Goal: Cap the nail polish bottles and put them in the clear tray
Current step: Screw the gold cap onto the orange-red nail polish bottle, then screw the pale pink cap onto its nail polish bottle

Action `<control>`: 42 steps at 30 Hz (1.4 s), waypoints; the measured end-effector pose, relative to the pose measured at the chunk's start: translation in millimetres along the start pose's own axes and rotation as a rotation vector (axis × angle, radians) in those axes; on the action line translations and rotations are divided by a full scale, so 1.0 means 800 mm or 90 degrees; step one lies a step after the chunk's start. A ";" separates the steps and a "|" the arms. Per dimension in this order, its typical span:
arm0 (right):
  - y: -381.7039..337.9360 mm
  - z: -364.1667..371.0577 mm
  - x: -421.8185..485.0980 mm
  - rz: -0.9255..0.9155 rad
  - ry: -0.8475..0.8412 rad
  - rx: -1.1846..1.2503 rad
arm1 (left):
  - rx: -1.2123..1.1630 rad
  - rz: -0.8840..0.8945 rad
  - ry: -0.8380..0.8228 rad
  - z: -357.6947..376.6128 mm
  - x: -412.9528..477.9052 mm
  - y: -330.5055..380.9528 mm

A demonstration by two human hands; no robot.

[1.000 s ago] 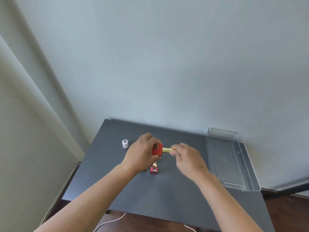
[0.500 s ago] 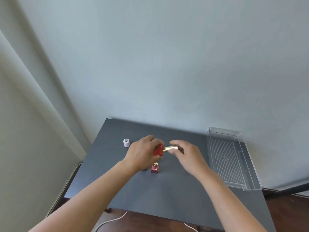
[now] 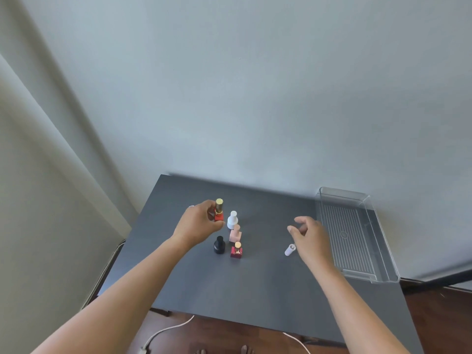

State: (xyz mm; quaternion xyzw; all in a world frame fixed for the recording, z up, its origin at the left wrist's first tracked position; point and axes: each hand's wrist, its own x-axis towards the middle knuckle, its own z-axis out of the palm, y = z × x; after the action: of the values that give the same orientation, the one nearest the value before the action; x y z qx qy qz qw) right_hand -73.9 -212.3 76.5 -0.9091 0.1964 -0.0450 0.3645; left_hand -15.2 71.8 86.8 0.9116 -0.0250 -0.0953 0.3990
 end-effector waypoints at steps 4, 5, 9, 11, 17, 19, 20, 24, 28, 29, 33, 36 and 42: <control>0.027 0.015 -0.003 0.103 -0.086 -0.056 | 0.022 -0.005 -0.013 0.001 0.011 -0.017; 0.033 0.020 -0.003 0.126 -0.108 -0.067 | 0.027 -0.007 -0.019 0.003 0.013 -0.020; 0.051 0.036 -0.001 0.176 -0.154 -0.106 | 0.037 -0.025 -0.052 0.013 0.018 -0.031; 0.058 0.043 0.000 0.178 -0.156 -0.109 | 0.047 -0.038 -0.069 0.019 0.021 -0.036; 0.063 0.054 0.000 0.153 -0.116 -0.100 | 0.081 -0.050 -0.118 0.034 0.035 -0.043; 0.064 0.056 -0.001 0.154 -0.103 -0.108 | 0.088 -0.057 -0.132 0.038 0.039 -0.045; 0.065 0.057 0.000 0.155 -0.097 -0.111 | 0.091 -0.061 -0.136 0.041 0.041 -0.046; 0.066 0.062 0.000 0.148 -0.084 -0.111 | 0.098 -0.070 -0.142 0.049 0.047 -0.051; 0.063 0.063 0.001 0.137 -0.077 -0.106 | 0.099 -0.072 -0.159 0.054 0.050 -0.054; 0.062 0.063 0.000 0.132 -0.077 -0.097 | 0.098 -0.071 -0.162 0.054 0.051 -0.054; 0.046 0.065 -0.001 0.107 -0.071 -0.056 | 0.095 -0.065 -0.165 0.056 0.053 -0.057; 0.030 0.067 -0.001 0.090 -0.075 -0.041 | 0.089 -0.071 -0.168 0.057 0.052 -0.060; 0.000 0.073 -0.003 0.039 -0.084 -0.020 | 0.110 -0.085 -0.086 0.041 0.047 -0.071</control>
State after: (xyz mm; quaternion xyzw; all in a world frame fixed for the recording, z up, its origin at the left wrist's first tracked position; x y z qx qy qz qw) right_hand -62.8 -174.2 34.1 -0.9094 0.2002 0.0290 0.3635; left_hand 14.0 82.2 17.4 0.9336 0.0011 -0.1806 0.3094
